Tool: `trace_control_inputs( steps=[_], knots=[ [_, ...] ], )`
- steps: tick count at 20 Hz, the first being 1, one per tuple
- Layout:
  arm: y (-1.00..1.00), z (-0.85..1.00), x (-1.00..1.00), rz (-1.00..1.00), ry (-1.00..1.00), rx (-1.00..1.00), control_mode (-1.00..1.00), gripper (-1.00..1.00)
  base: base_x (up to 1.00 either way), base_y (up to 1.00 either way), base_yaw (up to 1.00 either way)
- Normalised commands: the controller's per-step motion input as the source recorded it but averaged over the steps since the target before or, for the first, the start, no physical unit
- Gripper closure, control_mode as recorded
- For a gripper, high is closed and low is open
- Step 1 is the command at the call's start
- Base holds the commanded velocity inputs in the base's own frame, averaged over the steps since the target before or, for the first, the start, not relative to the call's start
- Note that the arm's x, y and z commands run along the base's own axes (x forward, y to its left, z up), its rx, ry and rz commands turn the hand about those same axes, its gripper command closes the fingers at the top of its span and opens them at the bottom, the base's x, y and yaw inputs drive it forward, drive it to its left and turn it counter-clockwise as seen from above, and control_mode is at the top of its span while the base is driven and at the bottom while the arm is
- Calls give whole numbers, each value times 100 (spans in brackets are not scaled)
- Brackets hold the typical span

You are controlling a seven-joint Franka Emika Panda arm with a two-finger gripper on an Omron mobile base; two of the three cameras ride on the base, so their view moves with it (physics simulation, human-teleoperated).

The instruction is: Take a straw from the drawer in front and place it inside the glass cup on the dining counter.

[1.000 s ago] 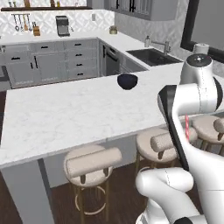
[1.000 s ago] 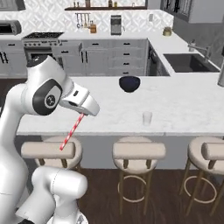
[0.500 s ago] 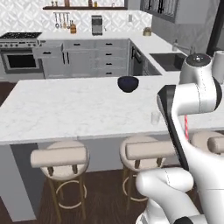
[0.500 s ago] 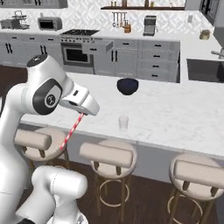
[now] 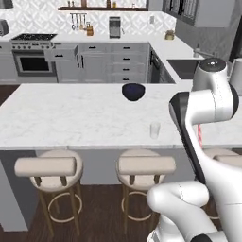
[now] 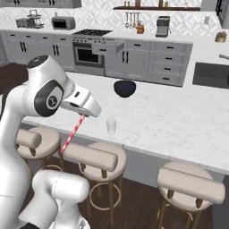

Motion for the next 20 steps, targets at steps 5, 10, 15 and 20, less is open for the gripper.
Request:
trace_control_inputs(
  steps=[5, 10, 15, 20],
  knots=[
    [0, 0, 0, 0, 0, 0, 100, 100, 56, 17, -36],
    [0, 0, 0, 0, 0, 0, 100, 100, 61, 40, -50],
    [17, 9, 23, -7, 0, 0, -100, 100, 38, 37, -21],
    [3, 38, 20, 20, -18, 7, -100, 100, 0, 0, 0]
  ],
)
